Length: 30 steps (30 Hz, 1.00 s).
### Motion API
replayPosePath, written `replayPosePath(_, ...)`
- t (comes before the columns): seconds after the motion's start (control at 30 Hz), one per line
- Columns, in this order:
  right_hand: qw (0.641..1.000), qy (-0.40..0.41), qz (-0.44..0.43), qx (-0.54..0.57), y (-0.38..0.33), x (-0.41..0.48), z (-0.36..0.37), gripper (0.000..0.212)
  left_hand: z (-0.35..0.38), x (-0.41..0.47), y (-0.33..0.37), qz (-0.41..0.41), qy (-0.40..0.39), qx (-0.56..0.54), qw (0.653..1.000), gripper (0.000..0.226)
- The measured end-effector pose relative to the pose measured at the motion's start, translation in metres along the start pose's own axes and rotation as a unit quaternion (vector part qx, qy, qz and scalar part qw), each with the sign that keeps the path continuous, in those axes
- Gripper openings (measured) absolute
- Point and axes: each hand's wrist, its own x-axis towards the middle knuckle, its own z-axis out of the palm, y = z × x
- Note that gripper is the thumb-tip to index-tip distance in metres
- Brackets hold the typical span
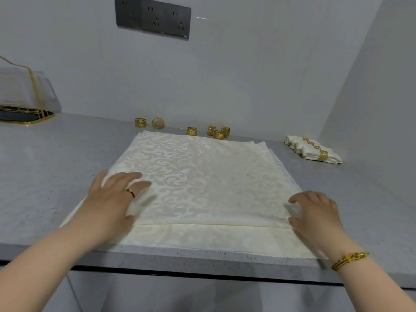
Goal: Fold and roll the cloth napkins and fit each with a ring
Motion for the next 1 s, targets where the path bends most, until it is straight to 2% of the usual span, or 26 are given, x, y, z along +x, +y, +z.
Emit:
replayPosePath(0.07, 0.989, 0.101, -0.099, -0.044, -0.008, -0.001, 0.007, 0.04, 0.011, 0.0, 0.004, 0.106, 0.045, 0.042, 0.992, 0.096)
replayPosePath(0.1, 0.979, 0.128, -0.152, -0.05, -0.009, -0.002, 0.014, 0.041, 0.017, -0.001, 0.005, 0.149, 0.036, 0.046, 0.987, 0.091)
replayPosePath(0.13, 0.976, 0.112, -0.182, -0.041, -0.01, -0.003, 0.018, 0.04, 0.02, -0.003, 0.006, 0.177, 0.02, 0.038, 0.983, 0.087)
replayPosePath(0.2, 0.98, 0.055, -0.192, -0.009, -0.011, -0.005, 0.02, 0.031, 0.019, -0.005, 0.01, 0.186, -0.003, -0.002, 0.983, 0.081)
replayPosePath(0.27, 0.978, 0.04, -0.205, 0.016, -0.006, -0.009, 0.019, 0.016, 0.016, -0.008, 0.009, 0.167, -0.013, -0.051, 0.985, 0.056)
replayPosePath(0.3, 0.978, 0.027, -0.204, 0.041, -0.002, -0.011, 0.019, 0.02, 0.016, -0.011, 0.008, 0.153, -0.012, -0.087, 0.984, 0.037)
replayPosePath(0.33, 0.976, 0.026, -0.21, 0.057, 0.003, -0.014, 0.021, 0.027, 0.014, -0.014, 0.005, 0.134, -0.013, -0.109, 0.985, 0.031)
replayPosePath(0.4, 0.975, 0.042, -0.209, 0.064, 0.012, -0.018, 0.023, 0.036, 0.011, -0.016, 0.002, 0.086, -0.049, -0.161, 0.982, 0.049)
replayPosePath(0.43, 0.978, 0.035, -0.193, 0.069, 0.016, -0.02, 0.024, 0.043, 0.011, -0.015, 0.001, 0.059, -0.03, -0.192, 0.979, 0.06)
replayPosePath(0.5, 0.98, 0.032, -0.178, 0.078, 0.023, -0.019, 0.023, 0.067, 0.016, -0.021, -0.007, 0.027, -0.029, -0.202, 0.979, 0.087)
replayPosePath(0.53, 0.981, 0.023, -0.17, 0.091, 0.026, -0.018, 0.023, 0.078, 0.017, -0.022, -0.01, 0.02, -0.039, -0.192, 0.981, 0.093)
replayPosePath(0.57, 0.981, 0.021, -0.161, 0.108, 0.027, -0.018, 0.023, 0.079, 0.017, -0.02, -0.011, 0.011, -0.05, -0.188, 0.981, 0.096)
replayPosePath(0.6, 0.982, 0.024, -0.148, 0.117, 0.028, -0.017, 0.024, 0.07, 0.017, -0.019, -0.014, 0.001, -0.051, -0.186, 0.981, 0.097)
replayPosePath(0.67, 0.986, 0.036, -0.132, 0.097, 0.028, -0.014, 0.021, 0.033, 0.014, -0.017, -0.016, -0.01, -0.044, -0.177, 0.983, 0.096)
replayPosePath(0.7, 0.986, 0.029, -0.13, 0.102, 0.028, -0.013, 0.02, 0.022, 0.012, -0.016, -0.017, -0.018, -0.044, -0.178, 0.983, 0.094)
replayPosePath(0.8, 0.985, 0.018, -0.121, 0.123, 0.026, -0.007, 0.019, 0.024, 0.005, -0.012, -0.016, -0.043, -0.054, -0.191, 0.979, 0.078)
replayPosePath(0.9, 0.987, -0.007, -0.116, 0.113, 0.024, -0.004, 0.015, 0.024, 0.003, -0.007, -0.019, -0.071, -0.06, -0.186, 0.978, 0.025)
replayPosePath(1.0, 0.987, -0.012, -0.112, 0.117, 0.028, -0.003, 0.011, 0.015, 0.007, -0.004, -0.025, -0.103, -0.053, -0.247, 0.962, 0.017)
